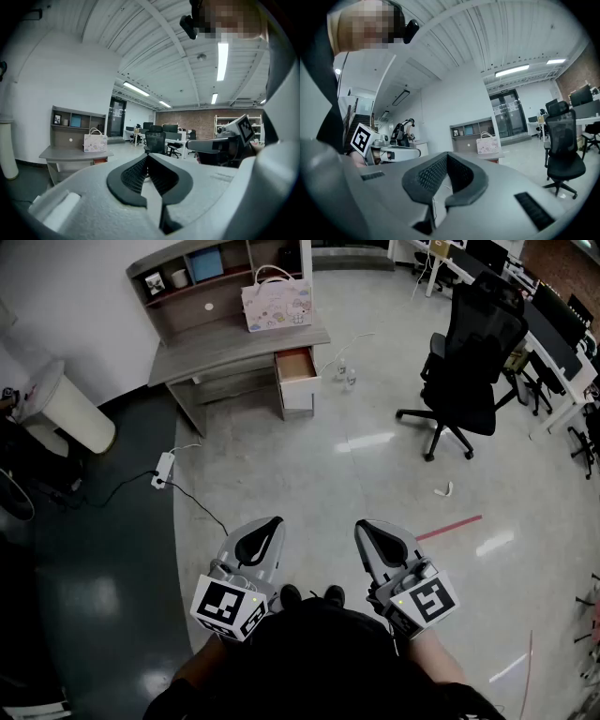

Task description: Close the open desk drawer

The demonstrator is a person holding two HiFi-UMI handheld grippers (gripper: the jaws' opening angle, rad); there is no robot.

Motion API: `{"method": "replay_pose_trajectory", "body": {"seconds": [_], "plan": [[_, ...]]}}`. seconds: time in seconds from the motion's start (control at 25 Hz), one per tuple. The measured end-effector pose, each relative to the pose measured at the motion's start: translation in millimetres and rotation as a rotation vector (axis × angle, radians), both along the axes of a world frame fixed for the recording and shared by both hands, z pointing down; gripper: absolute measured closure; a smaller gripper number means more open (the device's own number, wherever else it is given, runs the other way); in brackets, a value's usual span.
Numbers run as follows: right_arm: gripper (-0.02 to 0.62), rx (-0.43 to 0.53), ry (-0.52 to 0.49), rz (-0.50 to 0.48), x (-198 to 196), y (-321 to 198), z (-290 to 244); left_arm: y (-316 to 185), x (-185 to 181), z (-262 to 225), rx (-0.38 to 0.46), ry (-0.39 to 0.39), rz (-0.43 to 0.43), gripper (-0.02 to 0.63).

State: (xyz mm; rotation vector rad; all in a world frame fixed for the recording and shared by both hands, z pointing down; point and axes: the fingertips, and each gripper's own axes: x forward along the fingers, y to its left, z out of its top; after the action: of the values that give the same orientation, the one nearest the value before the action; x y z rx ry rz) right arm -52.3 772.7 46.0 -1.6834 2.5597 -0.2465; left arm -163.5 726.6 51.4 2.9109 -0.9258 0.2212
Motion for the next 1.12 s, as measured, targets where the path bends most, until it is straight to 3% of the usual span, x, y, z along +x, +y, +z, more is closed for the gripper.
{"method": "replay_pose_trajectory", "body": {"seconds": [0.72, 1.12], "plan": [[0.583, -0.027, -0.032, -0.102, 44, 32, 19, 27, 39, 2, 0.013, -0.030, -0.090, 0.598], [0.581, -0.030, -0.066, -0.117, 59, 14, 22, 7, 51, 6, -0.003, -0.027, -0.113, 0.598]]}}
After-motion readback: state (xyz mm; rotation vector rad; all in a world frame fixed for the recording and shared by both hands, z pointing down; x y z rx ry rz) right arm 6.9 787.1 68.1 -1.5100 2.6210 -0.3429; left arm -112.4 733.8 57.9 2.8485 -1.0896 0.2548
